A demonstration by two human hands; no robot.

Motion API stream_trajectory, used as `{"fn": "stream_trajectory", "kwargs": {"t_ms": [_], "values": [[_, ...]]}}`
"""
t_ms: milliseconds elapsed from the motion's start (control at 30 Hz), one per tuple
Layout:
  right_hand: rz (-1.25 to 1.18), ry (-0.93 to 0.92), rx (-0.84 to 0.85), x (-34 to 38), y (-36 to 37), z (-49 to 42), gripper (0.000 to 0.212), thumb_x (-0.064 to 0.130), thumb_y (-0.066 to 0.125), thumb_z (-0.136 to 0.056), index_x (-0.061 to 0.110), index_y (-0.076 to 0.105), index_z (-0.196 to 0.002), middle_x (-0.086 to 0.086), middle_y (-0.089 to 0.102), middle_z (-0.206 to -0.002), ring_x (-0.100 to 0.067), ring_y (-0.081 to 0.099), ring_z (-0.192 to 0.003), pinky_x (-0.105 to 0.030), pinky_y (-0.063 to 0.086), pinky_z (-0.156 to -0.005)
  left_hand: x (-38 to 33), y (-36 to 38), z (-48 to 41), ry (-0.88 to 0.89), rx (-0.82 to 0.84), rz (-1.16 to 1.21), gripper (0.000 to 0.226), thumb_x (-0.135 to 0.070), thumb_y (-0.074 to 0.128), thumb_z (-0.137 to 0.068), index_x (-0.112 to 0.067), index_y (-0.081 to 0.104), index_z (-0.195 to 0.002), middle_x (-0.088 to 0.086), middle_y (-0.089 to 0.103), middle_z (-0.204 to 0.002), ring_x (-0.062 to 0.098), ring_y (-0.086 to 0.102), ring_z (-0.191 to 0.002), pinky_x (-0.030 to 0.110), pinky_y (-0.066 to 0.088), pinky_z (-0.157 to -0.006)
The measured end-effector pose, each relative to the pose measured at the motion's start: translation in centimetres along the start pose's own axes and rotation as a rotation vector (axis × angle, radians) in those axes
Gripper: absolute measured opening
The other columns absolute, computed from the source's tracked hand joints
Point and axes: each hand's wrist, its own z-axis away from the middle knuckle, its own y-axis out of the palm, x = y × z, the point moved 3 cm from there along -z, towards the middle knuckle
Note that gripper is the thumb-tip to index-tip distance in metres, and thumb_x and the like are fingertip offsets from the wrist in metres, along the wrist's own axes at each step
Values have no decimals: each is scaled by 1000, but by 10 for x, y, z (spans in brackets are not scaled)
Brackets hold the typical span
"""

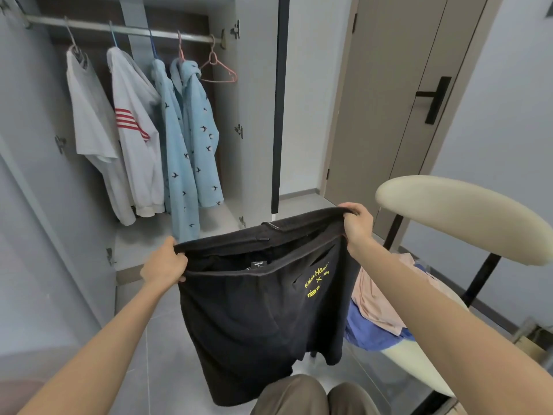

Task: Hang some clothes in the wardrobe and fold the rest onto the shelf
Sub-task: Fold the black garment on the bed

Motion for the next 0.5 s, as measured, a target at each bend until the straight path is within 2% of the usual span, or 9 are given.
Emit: {"fn": "stream_trajectory", "kwargs": {"t_ms": [100,167,233,267,333,367,433,500], "values": [[218,-174,-68,-15,-12,4,41,-15,32,-86,10,63,-96,-4,56,-102,-18,52,-96,-32,42,-99,0,-9,0,-28,-162,39,6,-13,38,-93,-18,39,-96,7,66,-60,25,65,-57,37,48,-65],[424,-244,-60,-28,-20,5,40,-16,35,-85,10,61,-101,-11,46,-117,-22,51,-96,-29,40,-94,-1,-12,-1,-65,-171,77,11,-10,37,-92,-18,38,-100,9,67,-63,27,65,-58,39,49,-64],[584,-200,28,-43,-25,4,39,-12,34,-88,11,56,-111,-13,36,-121,-23,53,-81,-30,47,-84,1,-11,-4,-101,-151,106,15,-8,36,-92,-18,37,-103,9,68,-66,26,67,-54,41,54,-67],[617,-143,72,-50,-26,3,38,-9,33,-90,13,53,-114,-13,36,-118,-24,57,-70,-31,53,-73,3,-8,-5,-108,-142,110,19,-7,35,-92,-19,38,-106,9,68,-66,26,67,-52,40,55,-66],[608,-12,139,-60,-27,5,36,-3,29,-92,16,50,-114,-16,50,-105,-29,63,-57,-29,55,-47,7,-3,-6,-114,-118,119,34,-4,34,-91,-25,42,-117,7,69,-69,23,67,-50,35,55,-63],[583,55,164,-63,-26,6,37,-3,27,-93,17,50,-115,-16,57,-92,-31,65,-56,-30,55,-42,9,-2,-7,-118,-104,136,42,-3,34,-90,-29,45,-122,6,70,-74,23,67,-51,34,55,-62],[482,154,171,-64,-23,11,41,-3,23,-93,17,53,-114,-14,58,-78,-33,65,-60,-35,57,-44,12,-2,-10,-145,-81,218,50,1,34,-89,-31,54,-121,7,68,-95,26,68,-56,36,58,-63],[290,234,114,-63,-19,14,41,-5,22,-94,15,56,-106,-15,55,-93,-33,61,-76,-38,57,-49,15,0,-13,-192,-69,341,47,6,34,-89,-24,66,-106,10,62,-116,30,68,-68,41,60,-66]]}}
